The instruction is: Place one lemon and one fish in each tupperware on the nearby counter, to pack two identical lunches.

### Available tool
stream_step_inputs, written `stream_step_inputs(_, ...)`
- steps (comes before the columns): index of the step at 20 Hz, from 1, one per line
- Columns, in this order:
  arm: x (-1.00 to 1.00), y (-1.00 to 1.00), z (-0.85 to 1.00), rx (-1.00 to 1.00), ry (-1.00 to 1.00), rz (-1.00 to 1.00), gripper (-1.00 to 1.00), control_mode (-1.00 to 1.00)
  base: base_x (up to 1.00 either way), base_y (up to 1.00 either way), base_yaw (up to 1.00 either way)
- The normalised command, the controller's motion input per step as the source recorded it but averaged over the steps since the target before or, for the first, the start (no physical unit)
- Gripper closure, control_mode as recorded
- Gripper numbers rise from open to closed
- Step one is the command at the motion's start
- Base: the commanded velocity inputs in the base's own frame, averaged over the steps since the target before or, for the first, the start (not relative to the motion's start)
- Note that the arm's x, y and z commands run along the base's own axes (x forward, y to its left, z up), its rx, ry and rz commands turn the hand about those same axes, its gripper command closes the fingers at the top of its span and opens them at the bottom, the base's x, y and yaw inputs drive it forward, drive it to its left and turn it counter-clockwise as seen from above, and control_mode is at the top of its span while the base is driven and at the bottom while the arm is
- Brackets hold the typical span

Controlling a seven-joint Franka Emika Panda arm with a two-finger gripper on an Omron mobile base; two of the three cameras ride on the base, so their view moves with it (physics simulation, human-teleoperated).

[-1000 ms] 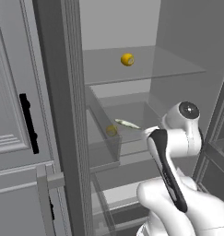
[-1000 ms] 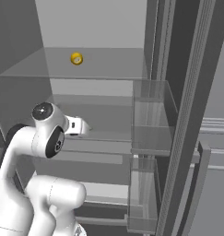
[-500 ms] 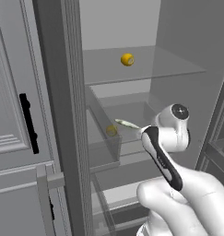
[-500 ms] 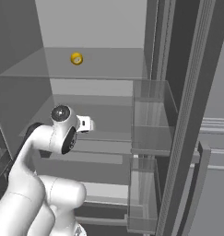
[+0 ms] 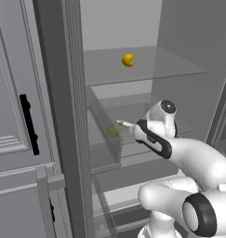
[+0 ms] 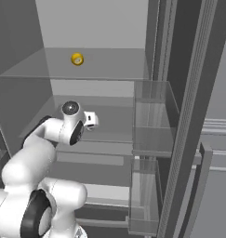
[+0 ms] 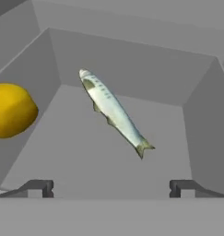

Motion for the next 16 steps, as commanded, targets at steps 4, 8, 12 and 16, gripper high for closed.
stream_step_inputs(4,0.69,0.14,-0.25,-0.02,0.06,0.16,-1.00,-1.00,0.00,0.00,0.00)
stream_step_inputs(8,0.66,0.00,-0.23,-0.01,0.05,0.11,-1.00,-1.00,0.00,0.00,0.00)
stream_step_inputs(12,0.52,0.03,-0.36,-0.04,0.04,0.06,-1.00,-1.00,0.00,0.00,0.00)
stream_step_inputs(16,0.58,0.09,-0.33,-0.04,0.07,0.03,-1.00,-1.00,0.00,0.00,0.00)
